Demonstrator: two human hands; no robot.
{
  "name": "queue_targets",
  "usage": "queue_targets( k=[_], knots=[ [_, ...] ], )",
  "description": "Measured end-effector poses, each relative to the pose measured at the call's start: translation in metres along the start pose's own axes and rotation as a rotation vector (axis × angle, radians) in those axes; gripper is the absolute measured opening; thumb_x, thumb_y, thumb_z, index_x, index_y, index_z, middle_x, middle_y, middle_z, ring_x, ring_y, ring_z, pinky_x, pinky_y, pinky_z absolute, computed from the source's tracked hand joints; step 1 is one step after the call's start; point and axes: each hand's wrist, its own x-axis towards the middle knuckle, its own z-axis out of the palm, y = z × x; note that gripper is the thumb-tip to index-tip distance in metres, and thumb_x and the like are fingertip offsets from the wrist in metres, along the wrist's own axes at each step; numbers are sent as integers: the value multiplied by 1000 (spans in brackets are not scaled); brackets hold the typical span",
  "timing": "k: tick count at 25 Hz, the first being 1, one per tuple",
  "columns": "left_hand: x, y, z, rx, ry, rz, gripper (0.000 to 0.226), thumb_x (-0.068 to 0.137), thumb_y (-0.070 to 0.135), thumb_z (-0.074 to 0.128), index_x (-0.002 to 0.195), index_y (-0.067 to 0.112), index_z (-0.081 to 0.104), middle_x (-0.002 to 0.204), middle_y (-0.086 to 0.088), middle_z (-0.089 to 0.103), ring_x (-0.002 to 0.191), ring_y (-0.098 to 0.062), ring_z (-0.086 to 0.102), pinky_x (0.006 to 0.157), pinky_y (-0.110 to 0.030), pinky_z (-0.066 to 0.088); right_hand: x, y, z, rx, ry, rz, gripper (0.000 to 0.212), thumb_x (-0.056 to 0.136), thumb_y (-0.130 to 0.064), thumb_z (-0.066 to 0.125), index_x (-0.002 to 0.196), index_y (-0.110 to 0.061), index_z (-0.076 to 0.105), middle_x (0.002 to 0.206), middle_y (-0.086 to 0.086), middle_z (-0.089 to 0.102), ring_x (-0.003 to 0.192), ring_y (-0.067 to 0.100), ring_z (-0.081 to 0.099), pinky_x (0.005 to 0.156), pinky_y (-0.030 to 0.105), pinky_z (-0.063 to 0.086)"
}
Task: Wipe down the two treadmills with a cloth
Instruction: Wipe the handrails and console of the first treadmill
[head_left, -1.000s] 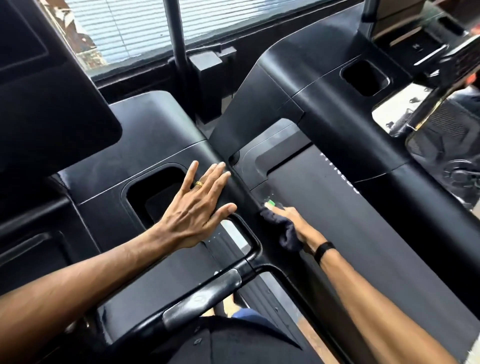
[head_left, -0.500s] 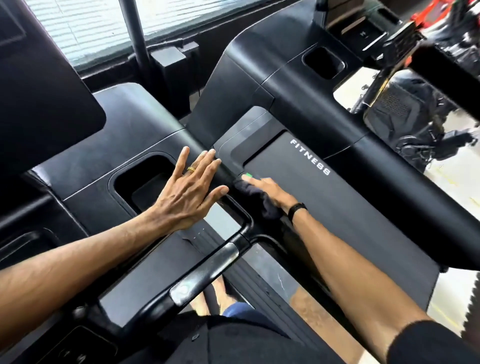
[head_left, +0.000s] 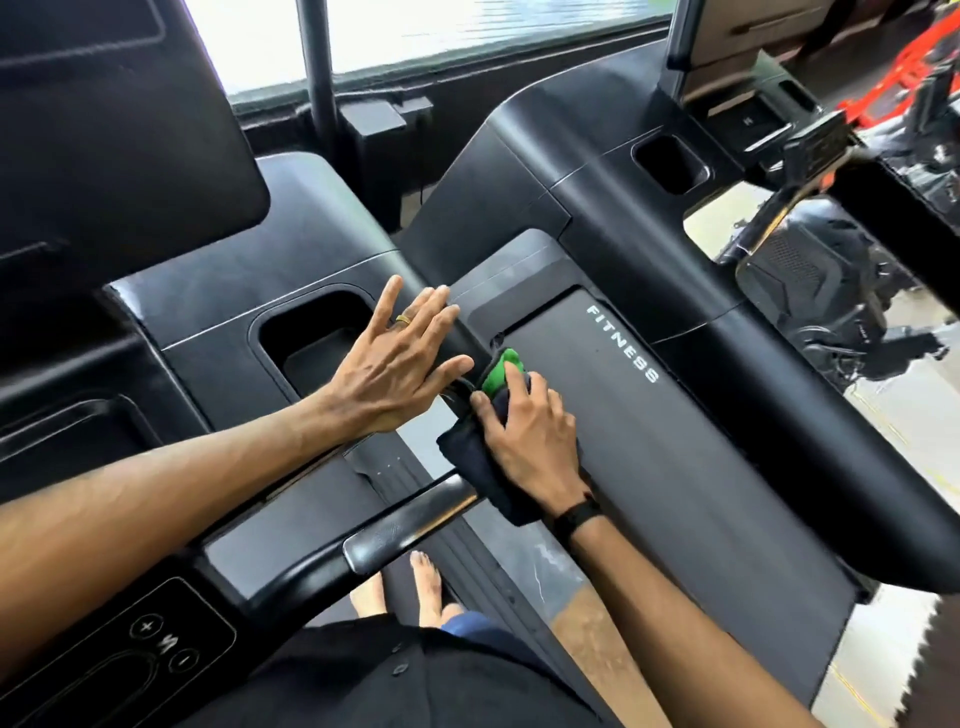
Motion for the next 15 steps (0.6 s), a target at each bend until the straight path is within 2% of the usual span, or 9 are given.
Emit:
queue_targets(
  k=[3, 6, 8, 10, 13, 15],
  knots=[
    [-1, 3, -6, 28, -20, 4, 78, 101, 58, 16, 145, -1, 41, 155, -21, 36, 146, -30, 33, 122, -53, -1, 39, 19, -5, 295, -168, 6, 59, 90, -67, 44, 137, -33, 51, 130, 6, 62, 119, 32, 57, 97, 44, 47],
    [-4, 4, -11, 96, -48, 40, 79, 103, 58, 12, 143, -2, 44, 154, -22, 38, 144, -31, 38, 123, -53, 2, 43, 33, -5, 462, -166, -49, 67, 81, -73, 43, 131, -33, 58, 124, 2, 68, 117, 27, 62, 97, 44, 48],
    [-7, 4, -17, 96, -27, 11, 82, 102, 59, 8, 144, -1, 43, 155, -21, 37, 145, -29, 35, 123, -52, 0, 25, 42, -3, 463, -111, -240, 64, 88, -67, 43, 138, -29, 56, 136, -1, 60, 127, 21, 55, 104, 44, 45],
    [-11, 10, -26, 61, 20, -66, 81, 100, 59, 8, 146, 0, 40, 157, -20, 34, 147, -27, 31, 122, -51, -5, 0, 54, -2, 364, -50, -487, 68, 92, -65, 45, 146, -24, 50, 150, 5, 46, 141, 24, 40, 117, 45, 33],
    [-23, 21, -44, 41, 101, -164, 76, 100, 55, 14, 144, 1, 43, 154, -19, 39, 146, -26, 35, 122, -49, -9, -17, 70, -11, 162, -55, -836, 88, 82, -72, 58, 153, -24, 38, 160, 10, 28, 152, 30, 17, 124, 49, 10],
    [-41, 29, -57, 52, 121, -215, 74, 100, 54, 15, 143, 3, 46, 152, -18, 43, 144, -26, 38, 121, -49, -12, -10, 75, -20, 162, -148, -939, 109, 71, -71, 72, 156, -19, 29, 162, 9, 22, 153, 27, 10, 125, 48, 8]
  ],
)
